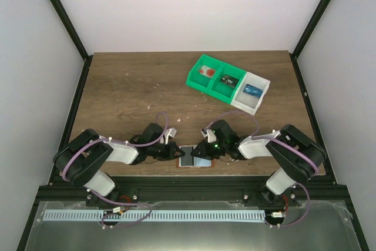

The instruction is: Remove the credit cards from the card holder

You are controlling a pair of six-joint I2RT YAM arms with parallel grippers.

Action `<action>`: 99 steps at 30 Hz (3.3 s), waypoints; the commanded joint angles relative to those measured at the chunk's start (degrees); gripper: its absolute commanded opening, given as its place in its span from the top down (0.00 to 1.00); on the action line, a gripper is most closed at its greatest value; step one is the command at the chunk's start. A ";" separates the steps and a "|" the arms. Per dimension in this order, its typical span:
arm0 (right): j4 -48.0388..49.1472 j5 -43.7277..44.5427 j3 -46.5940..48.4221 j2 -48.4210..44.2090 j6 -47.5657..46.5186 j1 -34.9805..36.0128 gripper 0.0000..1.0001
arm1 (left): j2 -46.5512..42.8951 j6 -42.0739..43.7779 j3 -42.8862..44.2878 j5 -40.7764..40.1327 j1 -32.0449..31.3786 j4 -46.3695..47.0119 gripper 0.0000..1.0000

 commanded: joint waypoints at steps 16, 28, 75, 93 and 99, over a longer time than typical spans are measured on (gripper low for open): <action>-3.70 3.80 -0.78 -5.29 2.01 0.66 0.80 | -11.44 -1.65 0.65 -4.92 -0.19 -12.02 0.76; -3.33 2.87 -0.33 -2.57 2.23 0.66 0.78 | -2.32 -3.84 -2.76 -1.27 -0.70 -2.06 0.91; -0.05 1.84 -5.95 -9.78 1.19 -2.22 0.99 | -2.09 0.48 -1.08 -4.41 -0.83 -9.28 1.00; -0.44 0.51 -3.96 -8.93 0.33 -2.28 0.84 | -1.66 -0.88 -2.40 -3.81 -0.76 -6.81 1.00; 1.21 -0.50 -1.86 -3.47 0.05 -1.40 0.84 | -1.39 -1.24 -2.65 -3.35 -0.78 -5.91 1.00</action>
